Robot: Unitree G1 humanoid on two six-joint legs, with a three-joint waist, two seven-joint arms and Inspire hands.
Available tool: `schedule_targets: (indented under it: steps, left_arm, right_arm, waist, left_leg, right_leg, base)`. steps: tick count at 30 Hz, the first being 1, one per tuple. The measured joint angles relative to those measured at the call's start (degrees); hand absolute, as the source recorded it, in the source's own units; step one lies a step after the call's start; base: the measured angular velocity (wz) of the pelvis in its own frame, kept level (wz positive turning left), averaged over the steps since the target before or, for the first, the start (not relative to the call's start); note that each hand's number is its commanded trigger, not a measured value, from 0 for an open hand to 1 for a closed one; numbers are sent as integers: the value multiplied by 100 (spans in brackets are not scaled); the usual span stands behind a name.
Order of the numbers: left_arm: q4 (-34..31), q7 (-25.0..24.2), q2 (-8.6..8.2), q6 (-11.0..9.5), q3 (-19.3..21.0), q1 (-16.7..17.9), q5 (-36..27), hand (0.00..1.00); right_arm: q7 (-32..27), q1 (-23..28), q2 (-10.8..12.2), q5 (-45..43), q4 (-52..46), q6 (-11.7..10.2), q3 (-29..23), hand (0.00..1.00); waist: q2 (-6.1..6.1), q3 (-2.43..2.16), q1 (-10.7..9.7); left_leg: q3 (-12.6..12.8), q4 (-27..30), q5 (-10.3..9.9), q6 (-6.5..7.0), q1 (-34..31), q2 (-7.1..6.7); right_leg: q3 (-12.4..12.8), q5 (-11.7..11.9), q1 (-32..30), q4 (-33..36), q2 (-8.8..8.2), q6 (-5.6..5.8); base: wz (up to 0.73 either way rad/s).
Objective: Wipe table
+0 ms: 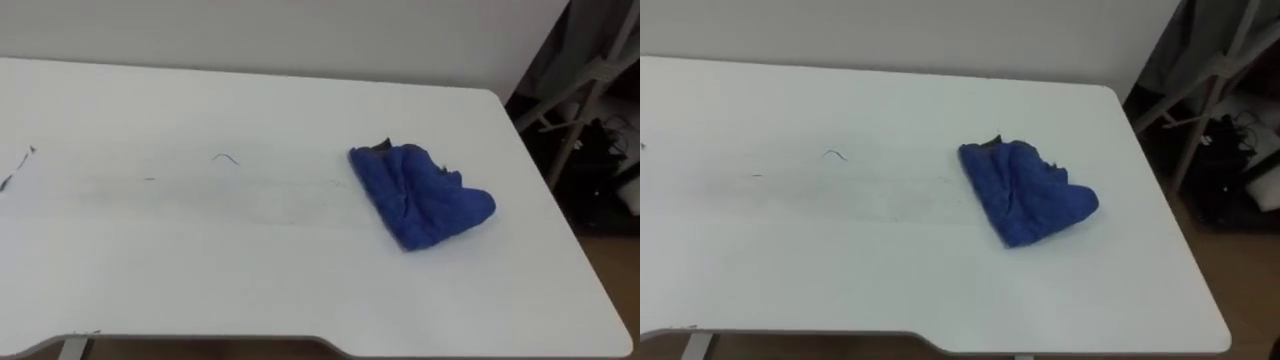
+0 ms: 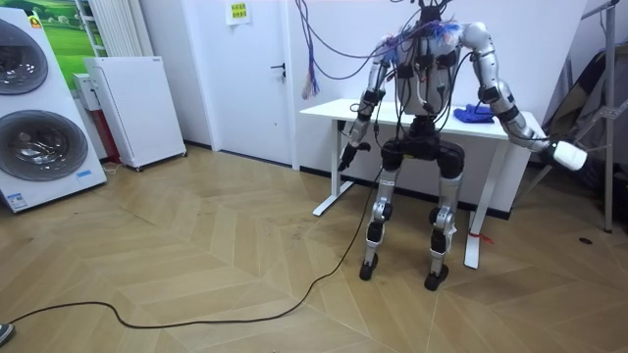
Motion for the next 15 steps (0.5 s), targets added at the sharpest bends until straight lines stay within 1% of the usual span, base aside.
schedule_targets:
  steps: [2, 3, 5, 8, 9, 10, 12, 13, 14, 15]
  left_arm:
    - [0, 0, -5, 16, 10, 11, 9, 0]
    - [0, 0, -7, 59, 12, 27, 13, 0]
    - [8, 0, -5, 139, 14, 67, 3, 0]
    - [20, 0, 11, 163, 12, 68, -9, 0]
    - [37, 0, 11, 165, 10, 68, -7, 0]
    - [41, 0, 9, 180, 8, 67, -2, 0]
    - [42, 0, 4, 213, 8, 54, -3, 0]
    - [48, 0, -8, 225, 3, 59, -4, 0]
    - [86, 3, -32, 233, -5, 61, 0, 0]
    - [95, 8, -53, 243, -11, 63, 5, 0]
  right_arm:
    - [-2, 133, 44, 153, 161, 71, -123, 0]
    - [-10, 195, 67, 290, 171, 129, -298, 0]
    - [-40, 246, 72, 459, 176, 148, -486, 0]
    - [-49, 346, 82, 494, 289, 174, -504, 0]
    - [-47, 357, 83, 495, 334, 209, -503, 0]
    - [-28, 369, 112, 494, 430, 278, -497, 0]
    - [64, 375, 213, 495, 616, 367, -481, 0]
    - [169, 384, 285, 485, 684, 471, -438, 0]
    - [263, 382, 358, 476, 751, 527, -423, 0]
    - [310, 378, 383, 463, 790, 556, -368, 0]
  waist:
    - [-16, -10, -45]
    - [-18, -12, -85]
    - [-14, -13, -158]
    - [-26, -19, -250]
    - [-26, -20, -271]
    - [-37, -33, -294]
    - [-32, -45, -294]
    - [-31, -48, -289]
    - [-33, -46, -286]
    - [-3, -53, -271]
  left_leg:
    - [8, -1, -22, 8, 0, -1]
    - [9, 3, -39, 16, 0, -5]
    - [9, 6, -64, 24, 0, -10]
    - [21, -3, -79, 32, 4, -10]
    - [21, -1, -83, 32, 4, -10]
    - [19, 17, -85, 32, 9, -9]
    - [15, 10, -93, 27, 9, 2]
    - [13, -1, -109, 25, 12, 12]
    - [12, -4, -123, 27, 32, 19]
    - [13, -17, -132, 27, 54, 22]
  right_leg:
    - [0, 0, 4, -13, 1, 8]
    - [9, -4, -1, -13, 1, 15]
    - [35, -4, -25, -6, 9, 20]
    - [80, -3, -34, -18, 28, 25]
    - [82, -2, -34, -18, 29, 27]
    - [80, -2, -34, -18, 31, 27]
    - [68, -2, -34, -23, 39, 28]
    - [69, -2, -31, -25, 49, 28]
    - [70, -2, -16, -23, 58, 28]
    - [73, -2, -4, -23, 65, 28]
  base:
    - [-2]
    - [-4]
    - [-9]
    - [-6]
    - [-3]
    - [0]
    - [0]
    - [0]
    - [-5]
    - [-7]
